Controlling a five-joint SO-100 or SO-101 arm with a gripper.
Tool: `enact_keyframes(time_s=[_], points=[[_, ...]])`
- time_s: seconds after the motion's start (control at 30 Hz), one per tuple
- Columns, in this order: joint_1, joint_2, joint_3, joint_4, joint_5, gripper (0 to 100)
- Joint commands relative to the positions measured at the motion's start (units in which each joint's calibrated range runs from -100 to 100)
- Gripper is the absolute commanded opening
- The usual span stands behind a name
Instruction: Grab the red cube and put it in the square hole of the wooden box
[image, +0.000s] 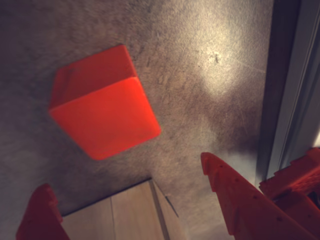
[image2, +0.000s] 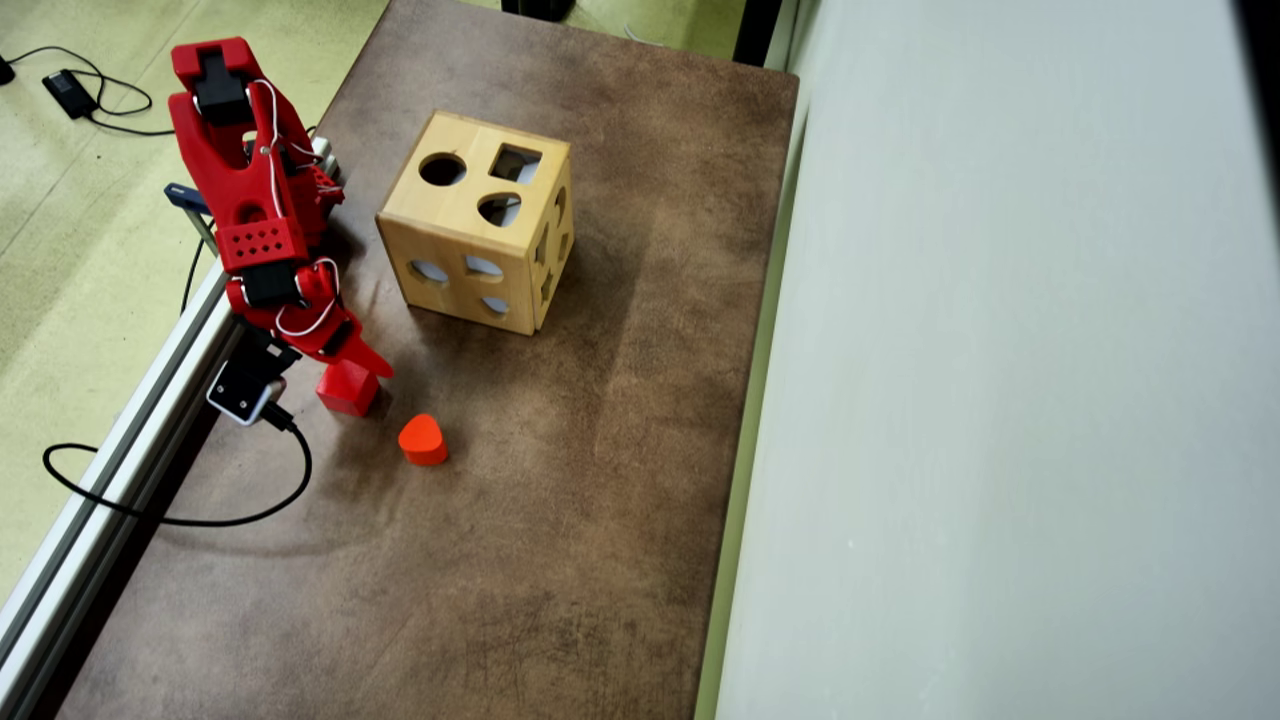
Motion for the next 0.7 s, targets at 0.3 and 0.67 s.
enact_keyframes(time_s=[0.3, 0.67], points=[[-0.11, 4.15, -2.83, -0.48, -0.24, 44], [-0.03, 3.98, -6.50, -0.56, -0.29, 44]])
